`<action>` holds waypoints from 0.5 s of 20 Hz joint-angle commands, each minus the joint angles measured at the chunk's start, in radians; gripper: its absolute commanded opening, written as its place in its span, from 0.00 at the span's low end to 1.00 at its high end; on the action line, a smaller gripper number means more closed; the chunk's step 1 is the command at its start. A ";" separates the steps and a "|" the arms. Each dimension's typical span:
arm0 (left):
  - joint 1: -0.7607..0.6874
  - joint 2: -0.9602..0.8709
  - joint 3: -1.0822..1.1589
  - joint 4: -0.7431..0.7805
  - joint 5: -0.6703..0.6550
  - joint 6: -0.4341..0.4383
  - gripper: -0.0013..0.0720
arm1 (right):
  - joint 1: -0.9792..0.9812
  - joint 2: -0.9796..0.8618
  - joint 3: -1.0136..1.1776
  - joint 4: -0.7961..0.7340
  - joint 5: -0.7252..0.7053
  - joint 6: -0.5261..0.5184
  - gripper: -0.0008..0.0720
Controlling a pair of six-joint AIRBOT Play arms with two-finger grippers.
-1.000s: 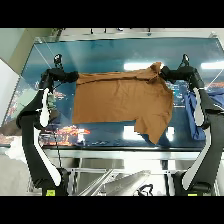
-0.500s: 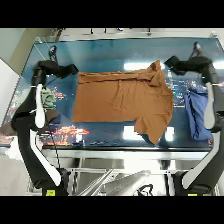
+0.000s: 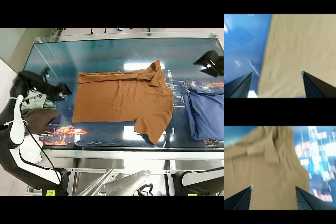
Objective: Fold the shirts.
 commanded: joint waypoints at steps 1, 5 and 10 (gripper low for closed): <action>-0.049 0.039 -0.240 -0.061 -0.054 0.058 0.97 | -0.074 0.151 -0.168 -0.008 -0.064 -0.018 0.83; -0.072 0.039 -0.313 -0.060 -0.108 0.066 0.91 | -0.177 0.311 -0.413 -0.008 -0.032 -0.063 0.83; -0.072 0.039 -0.294 -0.072 -0.077 0.067 0.90 | -0.249 0.420 -0.750 -0.023 0.044 -0.126 0.83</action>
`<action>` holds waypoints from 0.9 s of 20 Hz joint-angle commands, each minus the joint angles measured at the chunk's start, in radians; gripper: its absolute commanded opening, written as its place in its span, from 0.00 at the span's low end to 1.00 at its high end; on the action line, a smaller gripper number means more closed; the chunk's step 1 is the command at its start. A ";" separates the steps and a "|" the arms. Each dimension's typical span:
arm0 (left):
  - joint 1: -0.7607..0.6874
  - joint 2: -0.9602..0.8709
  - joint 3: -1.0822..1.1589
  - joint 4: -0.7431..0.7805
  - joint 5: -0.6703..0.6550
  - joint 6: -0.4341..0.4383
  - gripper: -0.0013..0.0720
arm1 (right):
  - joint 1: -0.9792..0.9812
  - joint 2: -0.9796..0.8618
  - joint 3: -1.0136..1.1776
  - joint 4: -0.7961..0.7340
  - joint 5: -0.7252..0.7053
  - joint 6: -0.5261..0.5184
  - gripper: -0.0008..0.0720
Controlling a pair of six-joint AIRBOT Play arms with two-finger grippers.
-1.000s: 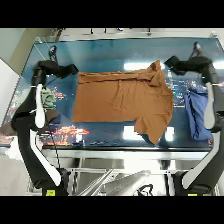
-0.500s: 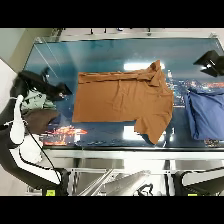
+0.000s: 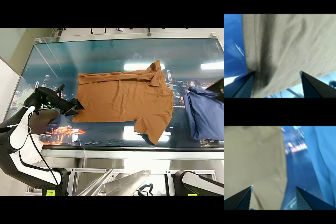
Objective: Fold the shirts.
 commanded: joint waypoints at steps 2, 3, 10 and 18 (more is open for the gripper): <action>0.005 0.000 0.042 0.011 0.068 0.006 0.90 | -0.034 0.075 -0.293 0.003 0.085 -0.050 0.83; 0.025 0.000 0.087 0.016 0.121 0.006 0.90 | -0.034 0.074 -0.328 0.012 0.094 -0.066 0.83; 0.180 0.002 0.218 0.036 0.300 -0.003 0.90 | -0.024 0.075 -0.407 0.023 0.078 -0.064 0.83; 0.143 0.000 0.009 0.010 0.100 0.052 0.90 | 0.106 0.016 -0.631 0.054 0.274 -0.101 0.83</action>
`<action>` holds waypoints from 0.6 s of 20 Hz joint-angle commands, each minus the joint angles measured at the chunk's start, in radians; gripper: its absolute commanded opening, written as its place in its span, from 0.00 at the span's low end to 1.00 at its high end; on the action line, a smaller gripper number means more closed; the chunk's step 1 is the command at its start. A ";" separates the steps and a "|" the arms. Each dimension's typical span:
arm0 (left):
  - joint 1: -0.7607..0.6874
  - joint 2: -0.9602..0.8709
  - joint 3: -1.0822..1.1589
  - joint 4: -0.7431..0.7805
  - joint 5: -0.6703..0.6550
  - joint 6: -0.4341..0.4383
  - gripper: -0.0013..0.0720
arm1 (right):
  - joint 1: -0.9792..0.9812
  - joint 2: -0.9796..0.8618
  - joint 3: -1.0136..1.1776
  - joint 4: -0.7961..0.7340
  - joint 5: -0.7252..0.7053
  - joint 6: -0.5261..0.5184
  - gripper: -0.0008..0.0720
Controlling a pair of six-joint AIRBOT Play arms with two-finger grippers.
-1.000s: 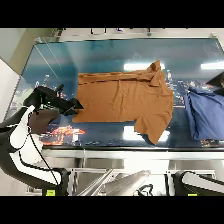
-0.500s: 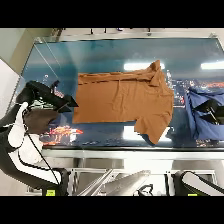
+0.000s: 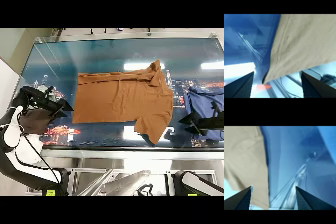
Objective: Fold the shirts.
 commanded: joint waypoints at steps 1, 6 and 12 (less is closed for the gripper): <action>-0.034 -0.001 -0.060 -0.035 -0.092 0.037 0.90 | 0.087 -0.054 -0.051 0.039 0.094 -0.017 0.83; -0.122 -0.052 -0.057 -0.039 -0.131 0.040 0.90 | 0.227 -0.206 -0.033 0.115 0.208 -0.043 0.83; -0.186 -0.122 0.072 -0.060 -0.044 0.047 0.04 | 0.304 -0.238 0.037 0.150 0.162 -0.092 0.04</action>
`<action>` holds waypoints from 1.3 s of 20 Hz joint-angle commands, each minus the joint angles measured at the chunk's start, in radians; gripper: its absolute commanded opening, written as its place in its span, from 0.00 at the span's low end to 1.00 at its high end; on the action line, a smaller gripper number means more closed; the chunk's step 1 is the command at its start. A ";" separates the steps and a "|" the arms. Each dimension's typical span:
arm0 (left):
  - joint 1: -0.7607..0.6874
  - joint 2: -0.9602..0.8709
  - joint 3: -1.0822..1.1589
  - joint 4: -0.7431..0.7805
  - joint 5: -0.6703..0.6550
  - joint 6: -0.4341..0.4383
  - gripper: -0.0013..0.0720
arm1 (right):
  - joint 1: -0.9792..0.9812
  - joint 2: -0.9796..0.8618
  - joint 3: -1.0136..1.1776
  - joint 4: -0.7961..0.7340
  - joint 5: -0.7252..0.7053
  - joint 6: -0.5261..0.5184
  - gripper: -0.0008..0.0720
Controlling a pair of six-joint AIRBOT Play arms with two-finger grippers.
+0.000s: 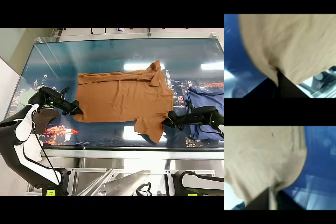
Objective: Fold the shirts.
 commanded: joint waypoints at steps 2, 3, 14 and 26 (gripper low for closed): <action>-0.023 0.001 0.089 0.021 0.061 -0.019 0.04 | 0.027 0.022 0.062 0.006 -0.041 -0.012 0.04; -0.015 0.021 0.103 0.085 0.085 -0.054 0.04 | 0.018 0.053 0.063 -0.021 -0.043 0.019 0.04; 0.024 0.266 0.017 0.495 0.330 -0.150 0.04 | 0.001 0.549 -0.112 -0.621 -0.221 0.415 0.04; 0.014 0.103 0.352 0.341 0.106 -0.167 0.04 | 0.168 0.105 0.381 -0.122 0.175 0.161 0.04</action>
